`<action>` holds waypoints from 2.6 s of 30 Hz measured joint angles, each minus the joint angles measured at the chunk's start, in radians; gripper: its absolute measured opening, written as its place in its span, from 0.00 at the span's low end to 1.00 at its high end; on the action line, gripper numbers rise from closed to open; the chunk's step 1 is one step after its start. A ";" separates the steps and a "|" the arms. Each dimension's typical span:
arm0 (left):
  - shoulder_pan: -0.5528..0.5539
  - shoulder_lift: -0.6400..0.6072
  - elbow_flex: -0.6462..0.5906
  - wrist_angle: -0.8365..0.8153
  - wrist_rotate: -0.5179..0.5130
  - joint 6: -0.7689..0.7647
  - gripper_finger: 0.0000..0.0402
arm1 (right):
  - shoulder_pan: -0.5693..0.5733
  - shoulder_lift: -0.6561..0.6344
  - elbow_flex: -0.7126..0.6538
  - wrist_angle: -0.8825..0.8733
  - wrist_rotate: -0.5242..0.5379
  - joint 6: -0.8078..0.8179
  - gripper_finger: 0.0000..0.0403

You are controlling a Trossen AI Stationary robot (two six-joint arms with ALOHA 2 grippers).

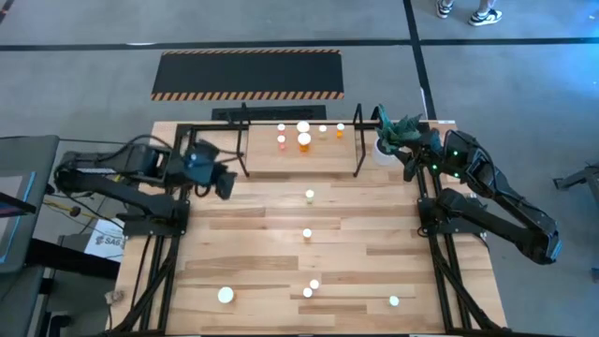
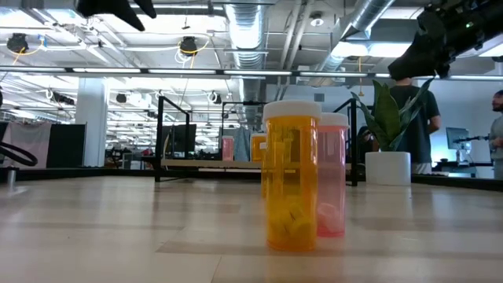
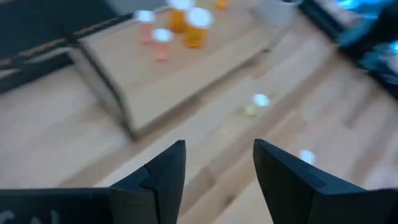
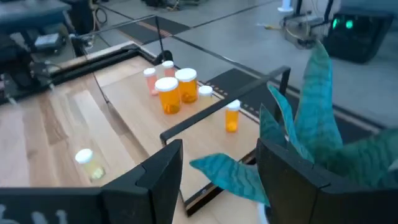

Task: Pick and place medicine bottles onto shelf by color
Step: Put the left yellow pill bottle on the shelf aligned with the other yellow pill bottle

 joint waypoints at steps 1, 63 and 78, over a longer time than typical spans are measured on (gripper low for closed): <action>-0.012 -0.025 -0.058 0.071 0.007 0.018 0.43 | 0.000 0.000 0.000 0.003 -0.001 0.002 0.56; -0.045 -0.510 -0.517 0.425 0.093 0.300 0.43 | 0.760 0.897 0.483 0.384 -0.115 0.789 0.56; -0.047 -0.509 -0.517 0.478 0.026 0.240 0.43 | 0.705 0.908 0.544 -0.158 0.159 0.866 0.56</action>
